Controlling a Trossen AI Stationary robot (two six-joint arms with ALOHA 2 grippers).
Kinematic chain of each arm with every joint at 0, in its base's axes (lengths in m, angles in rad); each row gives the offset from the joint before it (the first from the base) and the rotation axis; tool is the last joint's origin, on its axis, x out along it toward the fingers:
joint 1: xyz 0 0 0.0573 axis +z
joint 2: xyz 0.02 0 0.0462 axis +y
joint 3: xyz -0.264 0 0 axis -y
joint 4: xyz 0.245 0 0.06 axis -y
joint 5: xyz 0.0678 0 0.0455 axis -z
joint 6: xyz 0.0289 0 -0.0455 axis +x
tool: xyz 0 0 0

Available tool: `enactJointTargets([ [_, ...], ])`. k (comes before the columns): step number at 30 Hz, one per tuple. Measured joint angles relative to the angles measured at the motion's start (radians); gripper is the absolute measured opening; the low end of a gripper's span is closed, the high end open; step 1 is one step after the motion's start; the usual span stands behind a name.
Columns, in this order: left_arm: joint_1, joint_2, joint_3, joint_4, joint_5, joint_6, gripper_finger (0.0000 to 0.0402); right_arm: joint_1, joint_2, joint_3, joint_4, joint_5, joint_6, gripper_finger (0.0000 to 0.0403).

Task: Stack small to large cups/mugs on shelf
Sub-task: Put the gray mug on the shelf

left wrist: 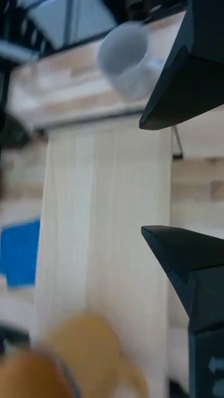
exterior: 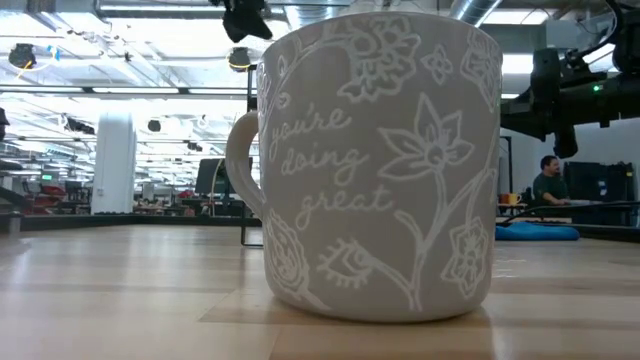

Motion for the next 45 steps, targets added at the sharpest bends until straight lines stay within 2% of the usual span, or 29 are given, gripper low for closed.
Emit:
enactJointTargets([
  [8, -0.263, -0.083, -0.205, 0.172, -0.003, 0.065, 0.0256, 0.000, 0.000, 0.000, 0.000, 0.002, -0.008, 0.0128],
  [16, -0.449, 0.012, -0.247, 0.396, -0.122, 0.044, 0.0256, 0.000, 0.000, 0.000, 0.002, 0.003, -0.008, 0.0128],
  [32, -0.603, 0.244, -0.248, 0.431, -0.102, -0.134, 0.0256, 0.000, 0.000, 0.000, 0.005, 0.003, 0.030, 0.0128],
  [37, -0.624, 0.257, -0.248, 0.444, -0.084, -0.184, 0.0256, 0.000, 0.000, 0.000, 0.007, 0.003, 0.034, 0.0128],
  [45, -0.633, 0.254, -0.248, 0.451, -0.049, -0.174, 0.0256, 0.000, 0.000, 0.000, 0.006, 0.003, 0.034, 0.0128],
])
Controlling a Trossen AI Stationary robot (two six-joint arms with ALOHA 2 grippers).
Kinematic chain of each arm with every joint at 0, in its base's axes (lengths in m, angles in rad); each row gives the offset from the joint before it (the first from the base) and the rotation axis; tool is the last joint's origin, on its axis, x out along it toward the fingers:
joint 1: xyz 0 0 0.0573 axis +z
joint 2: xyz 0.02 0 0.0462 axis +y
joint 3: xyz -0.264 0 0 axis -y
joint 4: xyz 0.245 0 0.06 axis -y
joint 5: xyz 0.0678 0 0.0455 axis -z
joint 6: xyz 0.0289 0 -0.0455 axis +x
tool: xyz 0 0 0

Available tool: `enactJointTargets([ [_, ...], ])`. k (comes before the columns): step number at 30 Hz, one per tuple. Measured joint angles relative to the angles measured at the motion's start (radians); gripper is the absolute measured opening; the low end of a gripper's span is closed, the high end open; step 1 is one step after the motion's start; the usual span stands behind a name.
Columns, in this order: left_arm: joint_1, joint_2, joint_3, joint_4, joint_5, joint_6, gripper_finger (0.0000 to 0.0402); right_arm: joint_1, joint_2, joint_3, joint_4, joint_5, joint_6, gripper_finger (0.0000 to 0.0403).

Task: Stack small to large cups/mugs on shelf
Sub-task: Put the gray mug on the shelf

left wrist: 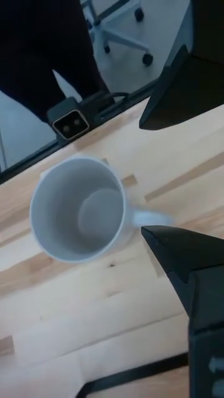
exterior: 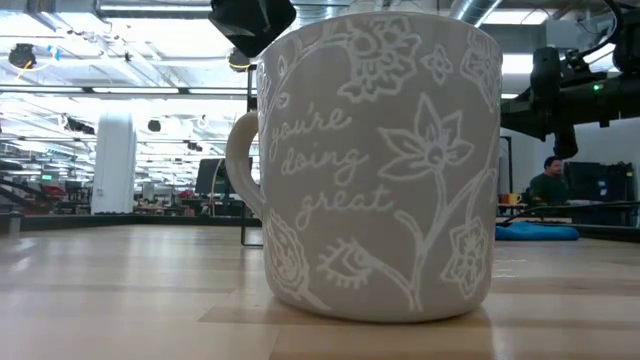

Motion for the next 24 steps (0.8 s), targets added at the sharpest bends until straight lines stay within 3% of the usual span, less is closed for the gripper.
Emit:
enactJointTargets([
  [11, -0.011, 0.000, 0.000, 0.008, 0.005, -0.048, 0.0256, 0.000, 0.000, 0.000, -0.003, 0.000, 0.000, 0.0128],
  [24, -0.022, 0.018, 0.002, 0.033, -0.115, -0.033, 0.0256, 0.000, 0.000, 0.000, -0.005, -0.001, 0.001, 0.0128],
])
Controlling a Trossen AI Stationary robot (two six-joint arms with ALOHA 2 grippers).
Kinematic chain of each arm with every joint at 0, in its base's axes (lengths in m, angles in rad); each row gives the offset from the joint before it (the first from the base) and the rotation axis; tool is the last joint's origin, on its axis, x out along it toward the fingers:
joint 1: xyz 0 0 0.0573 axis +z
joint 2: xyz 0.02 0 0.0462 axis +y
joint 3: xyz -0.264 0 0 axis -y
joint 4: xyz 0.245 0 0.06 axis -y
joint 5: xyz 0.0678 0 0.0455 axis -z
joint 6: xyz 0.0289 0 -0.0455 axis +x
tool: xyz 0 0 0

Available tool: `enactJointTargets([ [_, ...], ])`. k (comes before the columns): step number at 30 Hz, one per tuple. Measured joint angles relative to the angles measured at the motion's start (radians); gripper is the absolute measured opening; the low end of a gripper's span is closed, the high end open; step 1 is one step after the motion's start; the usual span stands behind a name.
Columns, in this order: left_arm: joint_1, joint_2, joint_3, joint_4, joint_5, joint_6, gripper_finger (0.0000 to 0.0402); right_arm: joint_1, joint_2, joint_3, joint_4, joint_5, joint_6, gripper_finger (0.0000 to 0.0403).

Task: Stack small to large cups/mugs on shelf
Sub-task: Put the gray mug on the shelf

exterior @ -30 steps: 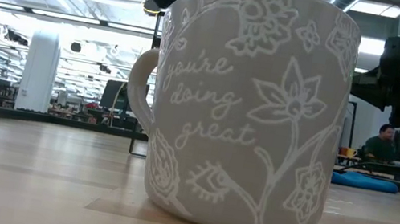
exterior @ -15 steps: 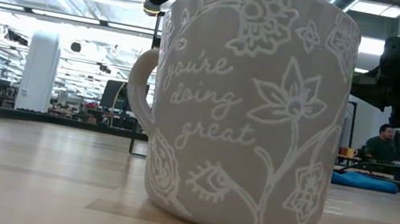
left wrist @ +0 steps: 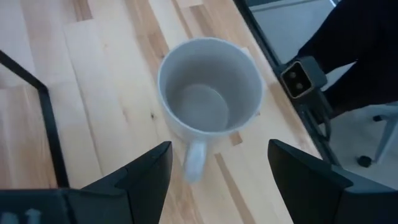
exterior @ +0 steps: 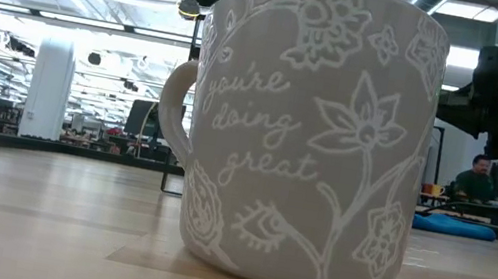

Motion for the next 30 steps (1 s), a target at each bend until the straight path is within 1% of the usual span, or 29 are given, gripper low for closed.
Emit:
enactJointTargets([
  [5, -0.005, 0.045, 0.000, 0.011, 0.007, 0.011, 0.0256, 0.000, 0.000, 0.000, 0.001, -0.002, 0.000, 0.0128],
  [7, -0.005, 0.066, -0.001, 0.019, 0.033, 0.017, 0.0256, 0.001, 0.006, 0.000, 0.000, -0.002, 0.000, 0.0128],
  [12, -0.001, 0.101, -0.001, 0.005, 0.031, 0.050, 0.0256, 0.002, 0.015, 0.000, -0.001, -0.003, 0.002, 0.0128],
  [17, -0.001, 0.115, 0.000, 0.037, -0.027, 0.097, 0.0256, 0.009, 0.013, 0.000, -0.001, -0.003, 0.002, 0.0128],
  [20, -0.001, 0.117, -0.001, 0.046, -0.034, 0.114, 0.0256, 0.017, 0.014, 0.000, -0.001, -0.003, 0.002, 0.0128],
  [23, -0.001, 0.129, -0.001, 0.038, -0.030, 0.101, 0.0256, 0.028, 0.014, 0.000, -0.001, -0.003, 0.002, 0.0128],
  [26, -0.001, 0.143, 0.000, 0.047, 0.013, 0.073, 0.0256, 0.041, 0.014, 0.000, -0.001, -0.003, 0.002, 0.0128],
  [30, -0.001, 0.148, -0.001, 0.035, 0.001, 0.068, 0.0256, 0.054, 0.014, 0.000, -0.001, -0.003, 0.002, 0.0128],
])
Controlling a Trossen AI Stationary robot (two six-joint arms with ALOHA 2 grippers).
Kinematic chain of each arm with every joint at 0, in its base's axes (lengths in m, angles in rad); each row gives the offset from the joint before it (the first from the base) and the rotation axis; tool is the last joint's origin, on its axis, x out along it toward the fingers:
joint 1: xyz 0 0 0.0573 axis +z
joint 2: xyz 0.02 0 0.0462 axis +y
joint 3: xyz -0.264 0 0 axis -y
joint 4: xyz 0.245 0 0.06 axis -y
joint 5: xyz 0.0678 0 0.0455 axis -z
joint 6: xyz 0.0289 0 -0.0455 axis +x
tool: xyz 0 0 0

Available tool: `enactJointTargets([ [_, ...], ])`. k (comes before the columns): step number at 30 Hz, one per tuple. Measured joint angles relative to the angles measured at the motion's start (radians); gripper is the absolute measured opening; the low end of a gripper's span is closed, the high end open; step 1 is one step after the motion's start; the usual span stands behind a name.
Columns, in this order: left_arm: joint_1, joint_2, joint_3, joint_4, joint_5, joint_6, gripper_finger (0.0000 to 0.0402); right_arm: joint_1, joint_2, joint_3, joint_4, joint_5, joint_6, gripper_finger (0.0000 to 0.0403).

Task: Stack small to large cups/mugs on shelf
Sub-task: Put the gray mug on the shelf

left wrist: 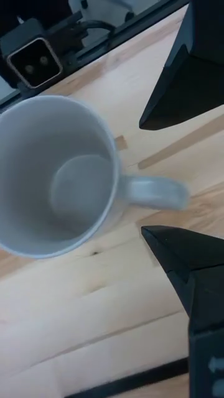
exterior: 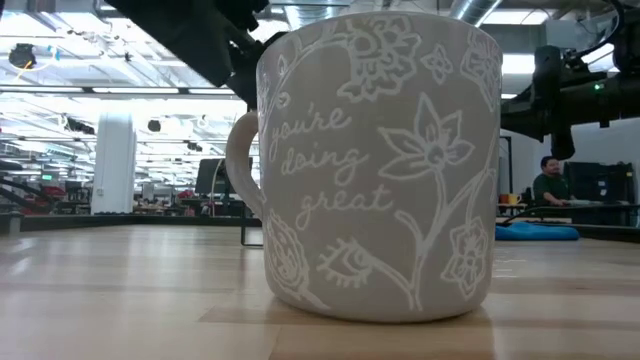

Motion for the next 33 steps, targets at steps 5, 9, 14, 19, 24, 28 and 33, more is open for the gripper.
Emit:
enactJointTargets([
  [5, 0.000, 0.001, 0.001, 0.003, -0.041, -0.001, 0.0256, 0.007, 0.000, 0.000, 0.000, 0.000, 0.000, 0.0128],
  [9, 0.001, 0.001, 0.001, -0.003, -0.067, -0.002, 0.0256, 0.007, 0.000, 0.000, 0.000, 0.000, 0.000, 0.0128],
  [14, -0.003, 0.001, 0.001, 0.002, -0.069, -0.023, 0.0256, 0.007, 0.000, 0.000, 0.000, 0.000, 0.000, 0.0128],
  [19, -0.012, 0.022, -0.001, 0.020, -0.060, -0.044, 0.0256, 0.007, 0.000, 0.000, 0.000, 0.000, 0.015, 0.0128],
  [24, -0.016, 0.066, -0.001, 0.069, -0.048, -0.066, 0.0256, 0.008, 0.000, 0.000, 0.002, 0.000, 0.016, 0.0128],
  [28, -0.016, 0.069, 0.002, 0.068, -0.049, -0.070, 0.0256, 0.008, 0.003, -0.001, 0.003, 0.001, 0.016, 0.0128],
  [33, -0.016, 0.077, 0.002, 0.071, -0.057, -0.069, 0.0248, 0.008, 0.005, -0.001, 0.006, 0.002, 0.016, 0.0128],
])
